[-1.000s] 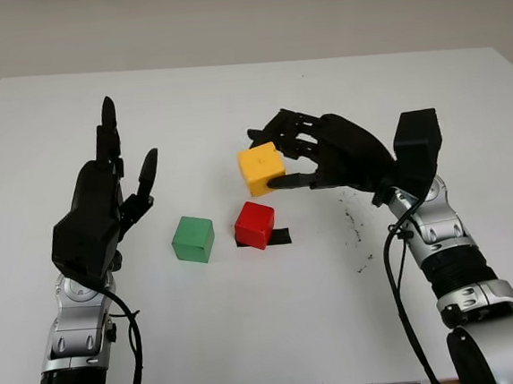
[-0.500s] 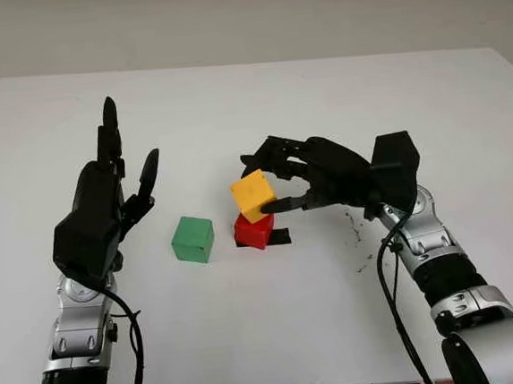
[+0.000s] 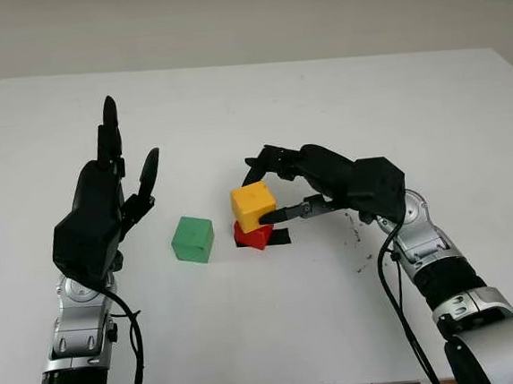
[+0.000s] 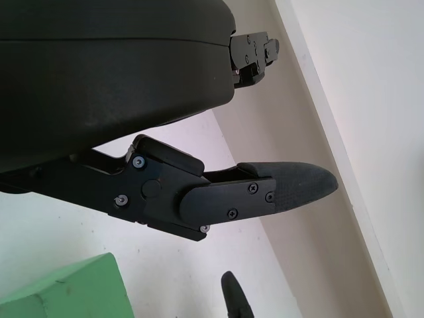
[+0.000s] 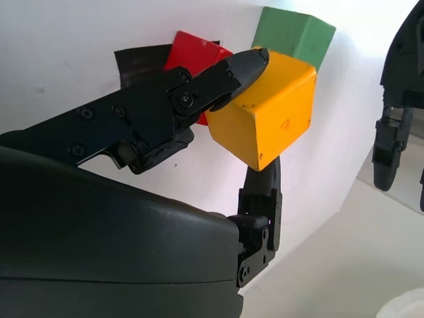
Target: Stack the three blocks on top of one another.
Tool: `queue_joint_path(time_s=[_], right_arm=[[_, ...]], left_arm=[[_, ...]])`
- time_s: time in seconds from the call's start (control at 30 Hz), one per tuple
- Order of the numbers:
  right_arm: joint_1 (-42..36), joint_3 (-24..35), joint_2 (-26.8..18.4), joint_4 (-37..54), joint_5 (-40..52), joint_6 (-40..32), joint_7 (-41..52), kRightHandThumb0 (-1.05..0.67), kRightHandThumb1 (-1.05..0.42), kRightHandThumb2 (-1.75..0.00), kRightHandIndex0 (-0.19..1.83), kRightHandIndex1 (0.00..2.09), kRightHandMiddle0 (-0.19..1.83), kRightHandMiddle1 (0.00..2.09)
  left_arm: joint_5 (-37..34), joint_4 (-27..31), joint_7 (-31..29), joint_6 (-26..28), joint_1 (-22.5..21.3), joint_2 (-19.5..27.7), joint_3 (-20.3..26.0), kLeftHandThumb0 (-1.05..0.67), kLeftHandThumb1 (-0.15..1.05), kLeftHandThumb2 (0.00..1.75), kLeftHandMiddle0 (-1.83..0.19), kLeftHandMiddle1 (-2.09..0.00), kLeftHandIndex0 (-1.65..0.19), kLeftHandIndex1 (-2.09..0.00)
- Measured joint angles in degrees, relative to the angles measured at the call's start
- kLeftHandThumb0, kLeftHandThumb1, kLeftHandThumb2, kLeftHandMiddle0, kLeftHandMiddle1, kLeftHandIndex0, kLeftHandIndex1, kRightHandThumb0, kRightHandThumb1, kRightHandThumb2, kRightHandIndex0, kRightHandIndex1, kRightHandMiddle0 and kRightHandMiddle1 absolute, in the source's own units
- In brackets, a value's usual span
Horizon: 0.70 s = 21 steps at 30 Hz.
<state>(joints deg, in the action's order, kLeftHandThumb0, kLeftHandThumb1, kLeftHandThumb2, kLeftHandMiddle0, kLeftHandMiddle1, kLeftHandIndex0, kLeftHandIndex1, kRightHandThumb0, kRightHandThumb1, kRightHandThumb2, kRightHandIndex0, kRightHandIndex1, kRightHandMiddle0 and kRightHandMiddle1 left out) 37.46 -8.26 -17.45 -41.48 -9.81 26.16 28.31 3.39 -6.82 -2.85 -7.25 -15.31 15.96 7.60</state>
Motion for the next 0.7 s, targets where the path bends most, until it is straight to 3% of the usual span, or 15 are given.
queue_joint_path(time_s=[0.37, 0.47, 0.57, 0.7], right_arm=[[0.1, -0.37, -1.42, -0.58, -2.33, 0.66, -3.68, -0.43, -0.88, -0.05, 0.2, 0.05, 0.4, 1.33], [0.05, -0.7, -1.87, -0.24, -2.56, -0.46, -2.98, -0.58, -0.83, -0.05, 0.11, 0.02, 0.21, 1.03], [-0.56, -1.47, -3.21, 1.06, -3.33, -1.19, -1.72, -0.78, -0.8, -0.05, -0.08, 0.02, 0.06, 0.37], [-1.19, -1.97, -5.12, 3.98, -3.63, -0.98, -0.54, -0.9, -0.82, -0.06, -0.18, 0.0, -0.07, 0.14]], left_arm=[[-0.53, 0.0, -0.26, -0.13, 0.11, 0.0, 0.0, -0.75, 1.05, 0.54, 0.16, -0.05, 0.16, -0.05], [-0.48, 0.0, -0.24, -0.14, 0.11, 0.0, 0.01, -0.75, 1.05, 0.54, 0.16, -0.05, 0.16, -0.05], [-0.5, 0.0, -0.22, -0.14, 0.12, 0.01, 0.03, -0.75, 1.05, 0.54, 0.15, -0.06, 0.15, -0.06], [-0.04, 0.03, -0.08, -0.12, 0.13, 0.01, 0.02, -0.75, 1.05, 0.54, 0.15, -0.06, 0.15, -0.05]])
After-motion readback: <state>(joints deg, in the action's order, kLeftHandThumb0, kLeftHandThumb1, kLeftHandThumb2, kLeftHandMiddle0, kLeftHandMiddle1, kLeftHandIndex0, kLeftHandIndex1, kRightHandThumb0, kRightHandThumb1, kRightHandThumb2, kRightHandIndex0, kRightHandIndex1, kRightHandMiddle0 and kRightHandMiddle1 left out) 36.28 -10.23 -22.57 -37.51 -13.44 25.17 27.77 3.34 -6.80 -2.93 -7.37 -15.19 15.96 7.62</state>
